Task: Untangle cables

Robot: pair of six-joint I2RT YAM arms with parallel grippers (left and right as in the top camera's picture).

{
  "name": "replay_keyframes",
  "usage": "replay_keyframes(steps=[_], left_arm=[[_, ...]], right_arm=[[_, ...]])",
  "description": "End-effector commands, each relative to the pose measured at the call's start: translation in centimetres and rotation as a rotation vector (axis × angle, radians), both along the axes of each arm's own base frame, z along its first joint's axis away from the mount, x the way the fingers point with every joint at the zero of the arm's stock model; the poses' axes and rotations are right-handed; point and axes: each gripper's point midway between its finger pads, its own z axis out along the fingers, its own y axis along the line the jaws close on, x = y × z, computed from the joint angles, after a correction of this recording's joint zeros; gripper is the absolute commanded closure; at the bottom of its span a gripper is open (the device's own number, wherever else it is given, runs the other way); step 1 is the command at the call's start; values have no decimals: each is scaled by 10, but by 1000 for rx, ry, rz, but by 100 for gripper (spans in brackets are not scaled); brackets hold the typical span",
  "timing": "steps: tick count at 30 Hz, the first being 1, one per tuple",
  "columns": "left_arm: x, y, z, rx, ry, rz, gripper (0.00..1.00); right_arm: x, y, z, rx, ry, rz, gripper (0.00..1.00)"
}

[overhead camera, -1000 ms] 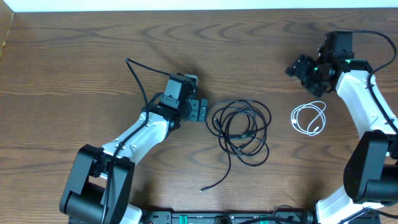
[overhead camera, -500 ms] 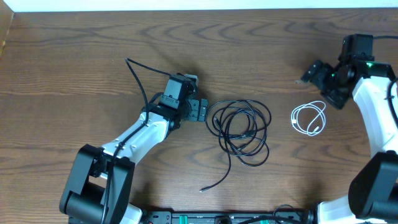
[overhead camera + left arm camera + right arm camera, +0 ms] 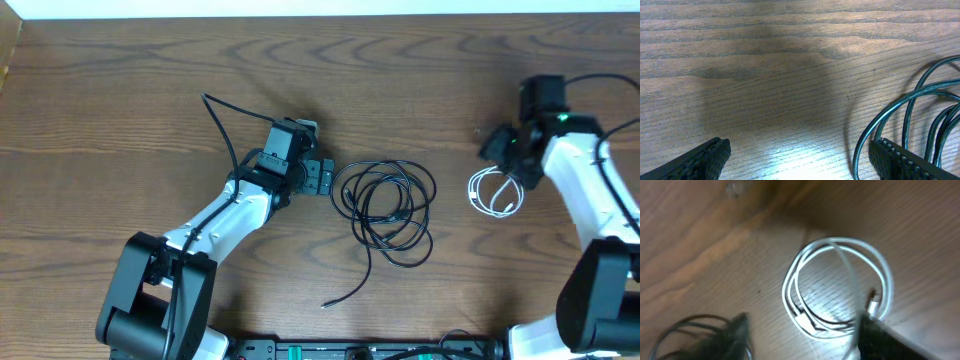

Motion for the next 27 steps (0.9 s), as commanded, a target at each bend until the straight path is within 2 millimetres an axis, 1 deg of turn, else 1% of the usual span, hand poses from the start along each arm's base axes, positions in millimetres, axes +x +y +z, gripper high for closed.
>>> replay_keyframes(steps=[1,2,5,6,7,10,12,14,16,19,21,23,27], left_arm=[[-1,3,-5,20,8,5,7],[-1,3,-5,20,8,6,7],[-1,3,-5,20,7,5,7],[-1,3,-5,20,8,5,7],[-1,3,-5,20,7,6,7],[-1,3,-5,20,7,5,7],[-1,3,-5,20,7,5,7],[-1,3,-5,20,8,5,7],[-1,3,-5,20,7,5,7],[-1,3,-5,20,8,5,6],[-1,3,-5,20,8,5,6],[-1,3,-5,20,8,5,7],[-1,3,-5,20,7,5,7]], right_arm=[[-4,13,-15,9,3,1,88],[-1,19,-17,17,-11,16,98],[-2,29,-23,11,-18,56,98],[-5,31,-25,-2,-9,65,94],[-9,32,-29,-14,2,72,84],[-22,34,-39,-43,36,88,60],[-28,34,-46,-53,48,94,55],[-32,34,-54,-53,50,95,45],[-35,33,-61,-54,45,95,43],[-37,32,-70,-56,28,93,44],[-41,32,-76,-55,24,93,48],[-46,31,-82,-55,32,83,67],[-60,28,-91,-61,63,58,87]])
